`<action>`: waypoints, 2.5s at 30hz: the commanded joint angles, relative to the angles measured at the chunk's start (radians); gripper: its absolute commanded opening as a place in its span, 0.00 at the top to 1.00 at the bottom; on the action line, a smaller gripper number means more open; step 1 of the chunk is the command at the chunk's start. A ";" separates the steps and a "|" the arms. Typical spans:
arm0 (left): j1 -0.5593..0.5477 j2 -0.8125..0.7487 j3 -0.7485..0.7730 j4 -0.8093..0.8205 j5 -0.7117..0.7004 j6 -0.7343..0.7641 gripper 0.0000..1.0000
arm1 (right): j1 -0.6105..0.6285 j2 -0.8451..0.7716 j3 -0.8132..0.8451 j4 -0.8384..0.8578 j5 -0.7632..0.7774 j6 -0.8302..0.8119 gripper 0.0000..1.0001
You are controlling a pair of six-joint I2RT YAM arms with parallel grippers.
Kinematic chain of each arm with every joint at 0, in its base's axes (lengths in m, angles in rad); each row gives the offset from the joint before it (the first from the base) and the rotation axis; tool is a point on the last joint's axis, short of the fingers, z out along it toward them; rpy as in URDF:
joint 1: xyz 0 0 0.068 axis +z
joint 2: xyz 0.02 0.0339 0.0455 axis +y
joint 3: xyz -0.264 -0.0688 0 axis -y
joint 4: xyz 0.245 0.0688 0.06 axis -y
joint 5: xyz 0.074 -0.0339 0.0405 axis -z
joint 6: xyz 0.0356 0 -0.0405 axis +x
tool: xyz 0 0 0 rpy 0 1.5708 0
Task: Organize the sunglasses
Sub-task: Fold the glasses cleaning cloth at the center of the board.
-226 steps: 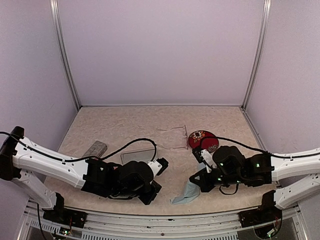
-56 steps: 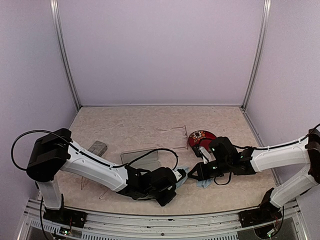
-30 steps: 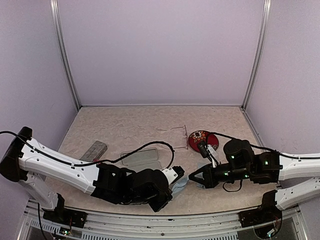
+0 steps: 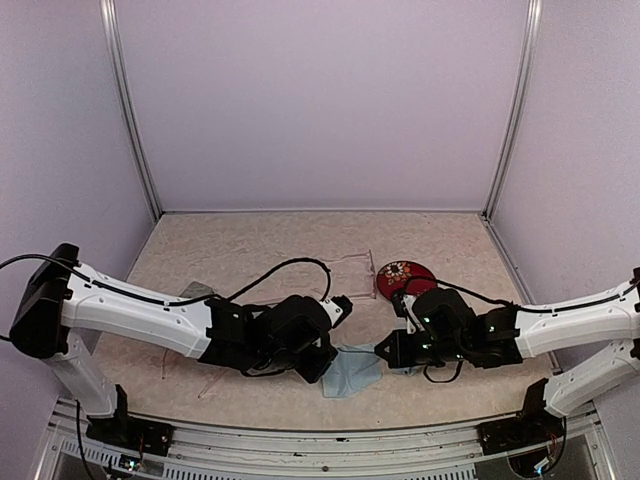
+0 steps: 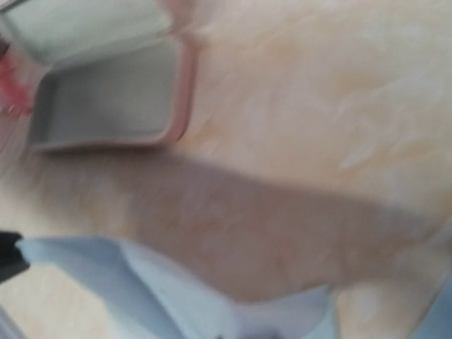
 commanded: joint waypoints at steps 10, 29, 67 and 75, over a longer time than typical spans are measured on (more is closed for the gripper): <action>0.126 0.076 -0.017 0.078 0.093 0.097 1.00 | -0.146 0.199 0.078 0.133 -0.128 -0.093 1.00; 0.140 0.094 -0.037 0.097 0.141 0.106 1.00 | -0.197 0.234 0.089 0.106 -0.222 -0.144 1.00; 0.046 0.136 -0.084 0.079 0.110 0.099 1.00 | -0.104 0.206 -0.033 0.145 -0.217 -0.026 1.00; 0.039 0.140 -0.081 0.070 0.101 0.099 1.00 | -0.094 0.207 -0.035 0.140 -0.212 -0.017 1.00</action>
